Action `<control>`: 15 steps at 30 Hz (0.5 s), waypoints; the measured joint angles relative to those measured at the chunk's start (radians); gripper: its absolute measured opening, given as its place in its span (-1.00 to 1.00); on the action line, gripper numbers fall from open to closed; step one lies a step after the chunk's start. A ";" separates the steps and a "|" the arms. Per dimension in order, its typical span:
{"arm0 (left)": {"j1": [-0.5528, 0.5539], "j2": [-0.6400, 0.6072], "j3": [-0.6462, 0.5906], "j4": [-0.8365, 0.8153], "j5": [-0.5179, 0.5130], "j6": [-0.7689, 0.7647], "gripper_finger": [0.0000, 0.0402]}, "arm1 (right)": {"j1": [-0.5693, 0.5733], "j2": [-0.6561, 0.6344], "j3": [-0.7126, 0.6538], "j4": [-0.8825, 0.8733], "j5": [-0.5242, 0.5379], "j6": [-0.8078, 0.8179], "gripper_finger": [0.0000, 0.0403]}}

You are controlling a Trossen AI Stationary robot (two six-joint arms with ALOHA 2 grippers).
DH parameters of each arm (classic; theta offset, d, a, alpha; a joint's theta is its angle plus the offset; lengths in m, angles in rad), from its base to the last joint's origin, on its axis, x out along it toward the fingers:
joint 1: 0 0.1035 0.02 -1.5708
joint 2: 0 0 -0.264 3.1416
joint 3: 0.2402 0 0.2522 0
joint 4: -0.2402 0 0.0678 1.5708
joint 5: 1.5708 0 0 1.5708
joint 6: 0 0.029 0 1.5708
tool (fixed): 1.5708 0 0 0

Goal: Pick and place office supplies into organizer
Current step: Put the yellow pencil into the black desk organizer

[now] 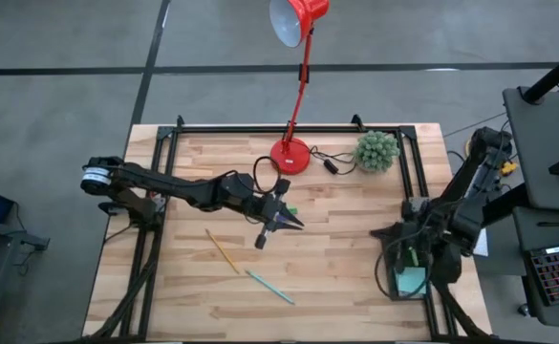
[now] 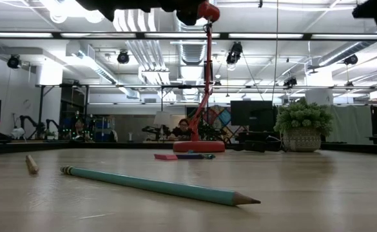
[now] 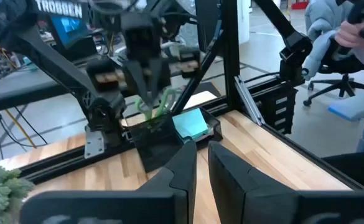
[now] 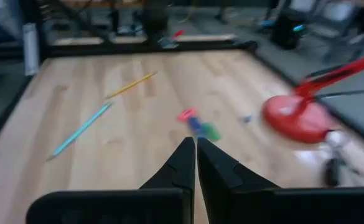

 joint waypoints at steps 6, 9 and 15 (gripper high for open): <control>0.001 -0.009 0.000 -0.005 -0.008 0.009 -0.87 | -0.137 -0.021 -0.156 0.652 -0.347 -0.532 -0.96; 0.001 -0.020 0.000 -0.022 -0.015 0.010 -0.87 | -0.216 -0.027 -0.192 0.830 -0.475 -0.768 -0.96; 0.001 -0.057 0.000 -0.217 -0.152 0.009 -0.87 | -0.480 -0.074 -0.213 0.862 -0.655 -0.931 -0.96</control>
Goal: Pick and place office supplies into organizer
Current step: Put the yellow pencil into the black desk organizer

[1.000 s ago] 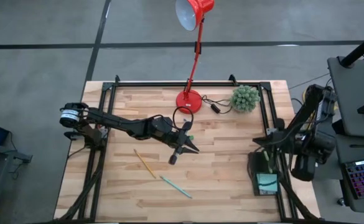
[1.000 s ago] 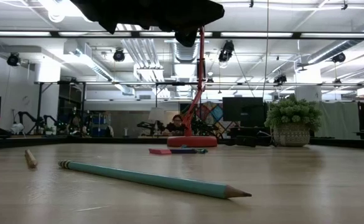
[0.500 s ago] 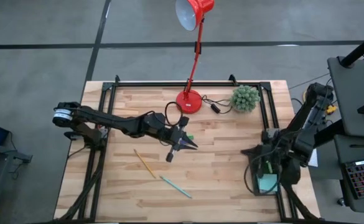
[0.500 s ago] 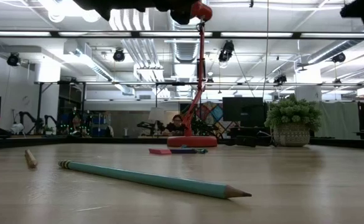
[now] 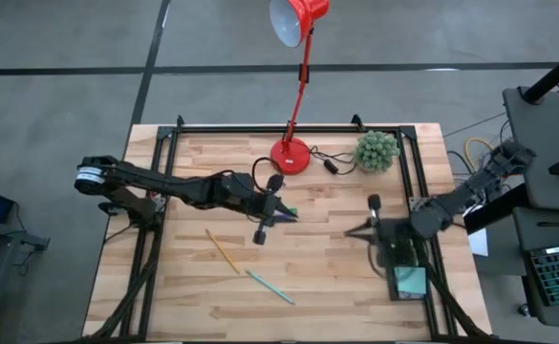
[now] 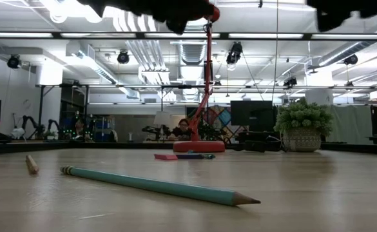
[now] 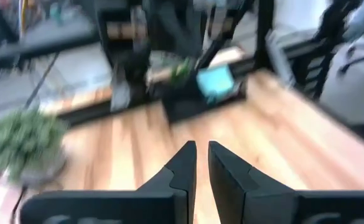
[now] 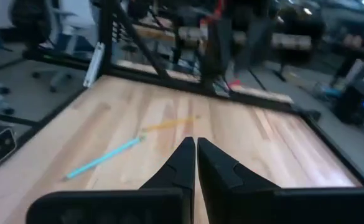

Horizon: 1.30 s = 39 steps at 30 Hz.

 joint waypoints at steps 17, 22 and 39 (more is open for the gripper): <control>0.001 -0.011 0.001 -0.191 -0.117 -0.004 -0.87 | -0.524 0.026 0.008 0.184 -0.535 -0.108 -0.96; 0.001 -0.011 0.008 -0.276 -0.114 0.016 -0.84 | -0.524 0.025 0.013 0.183 -0.535 -0.188 -0.96; -0.140 -0.009 0.033 -0.948 -0.037 -0.351 -0.39 | -0.524 0.025 0.045 0.178 -0.534 -0.285 -0.96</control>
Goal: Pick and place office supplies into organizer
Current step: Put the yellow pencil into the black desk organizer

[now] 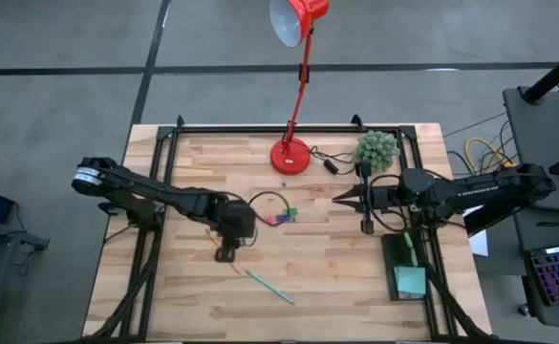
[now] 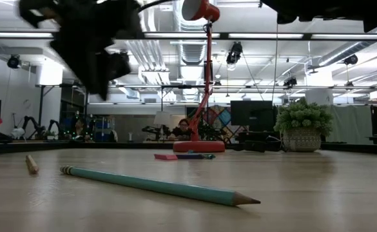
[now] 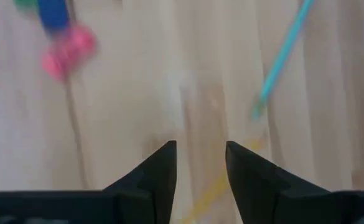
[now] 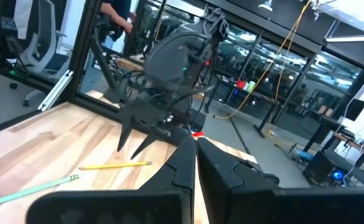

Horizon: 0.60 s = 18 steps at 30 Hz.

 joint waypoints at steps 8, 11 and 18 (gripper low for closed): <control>-0.103 0.006 -0.045 -0.132 0.000 -0.011 -0.39 | 0.000 0.000 0.000 -0.011 0.001 0.000 -0.96; -0.131 0.006 -0.068 -0.131 -0.013 0.080 -0.39 | 0.000 0.000 0.000 -0.032 0.002 0.000 -0.96; -0.142 0.006 -0.169 -0.138 -0.089 0.135 -0.39 | 0.000 0.000 0.000 -0.056 0.002 0.000 -0.96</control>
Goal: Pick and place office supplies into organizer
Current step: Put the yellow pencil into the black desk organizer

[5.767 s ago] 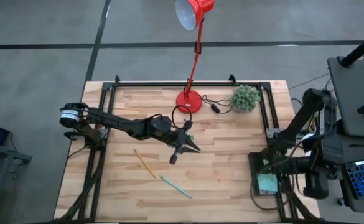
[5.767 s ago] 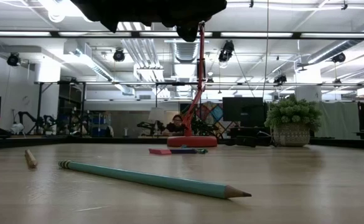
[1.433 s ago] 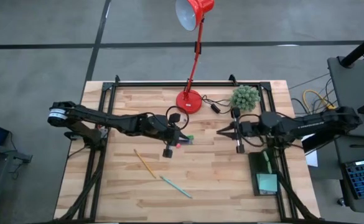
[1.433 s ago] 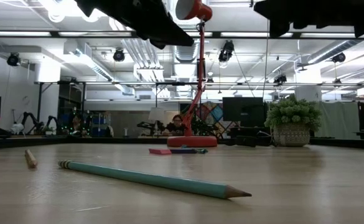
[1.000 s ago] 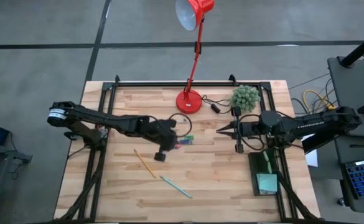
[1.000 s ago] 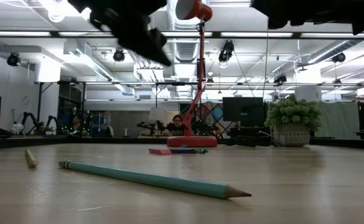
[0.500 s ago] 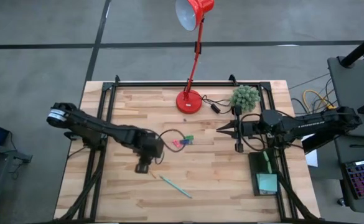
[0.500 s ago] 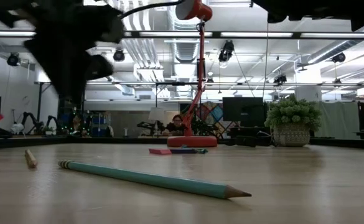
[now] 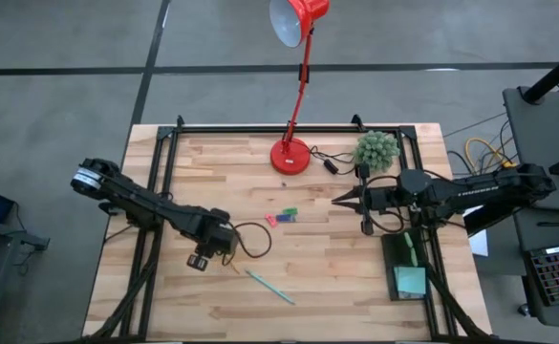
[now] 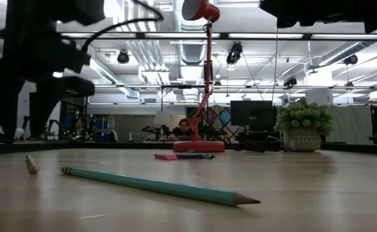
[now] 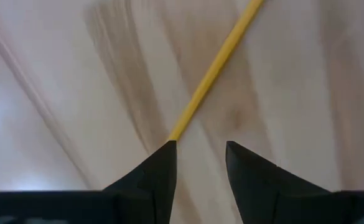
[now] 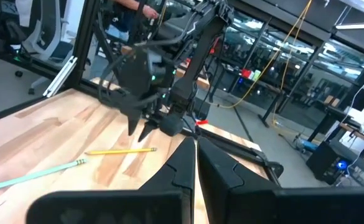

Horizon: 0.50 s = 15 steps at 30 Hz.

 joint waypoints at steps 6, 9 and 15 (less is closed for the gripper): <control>0.000 0.000 -0.048 0.010 -0.089 0.030 -0.39 | 0.000 0.000 0.000 0.001 0.000 0.000 -0.96; 0.001 0.000 -0.068 0.021 -0.091 0.069 -0.39 | 0.000 0.000 0.000 0.001 0.000 0.000 -0.96; 0.009 0.001 -0.095 0.091 -0.096 0.127 -0.39 | 0.000 0.000 0.000 0.001 0.000 0.000 -0.96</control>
